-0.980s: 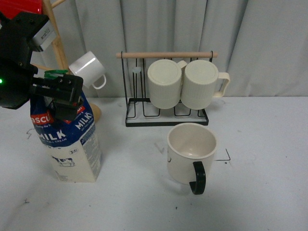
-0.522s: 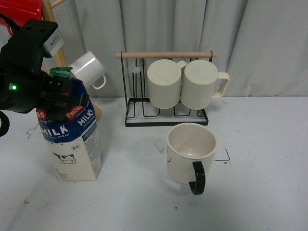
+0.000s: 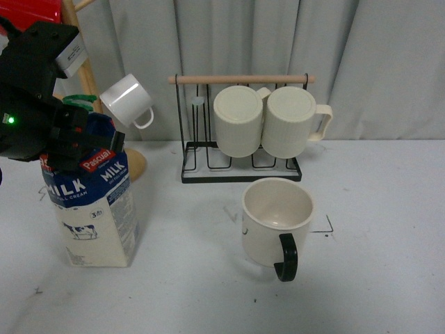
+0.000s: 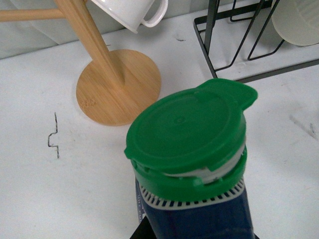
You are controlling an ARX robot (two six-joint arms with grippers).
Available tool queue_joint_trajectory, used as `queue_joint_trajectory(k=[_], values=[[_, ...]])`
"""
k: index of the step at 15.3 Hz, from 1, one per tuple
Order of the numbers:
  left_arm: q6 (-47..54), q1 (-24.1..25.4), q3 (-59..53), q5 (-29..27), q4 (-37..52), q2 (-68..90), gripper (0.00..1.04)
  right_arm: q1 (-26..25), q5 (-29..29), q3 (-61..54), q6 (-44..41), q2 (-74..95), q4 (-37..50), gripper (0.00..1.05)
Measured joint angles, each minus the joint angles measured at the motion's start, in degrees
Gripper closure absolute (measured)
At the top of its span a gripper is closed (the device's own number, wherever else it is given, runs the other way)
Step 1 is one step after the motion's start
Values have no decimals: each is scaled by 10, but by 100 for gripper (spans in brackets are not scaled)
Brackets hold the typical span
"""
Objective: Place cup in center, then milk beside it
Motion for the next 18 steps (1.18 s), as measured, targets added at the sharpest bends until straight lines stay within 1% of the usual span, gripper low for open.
queue_joint_trajectory(k=[1,2,5,10,13,18], values=[[0,-9,0,-11,-2,-10,99,0,0,0,0,0,0,6],[-2,-30,0,-32,10,-25,99,0,0,0,0,0,0,6],[-21,-79,6,-69,45,-31,100,0,0,0,0,0,0,6],[-61,-150,14,-127,78,24,100,0,0,0,0,0,0,6],[-80,-177,14,-144,90,47,100,0,0,0,0,0,0,6],[-120,-196,16,-156,107,55,100,0,0,0,0,0,0,6]])
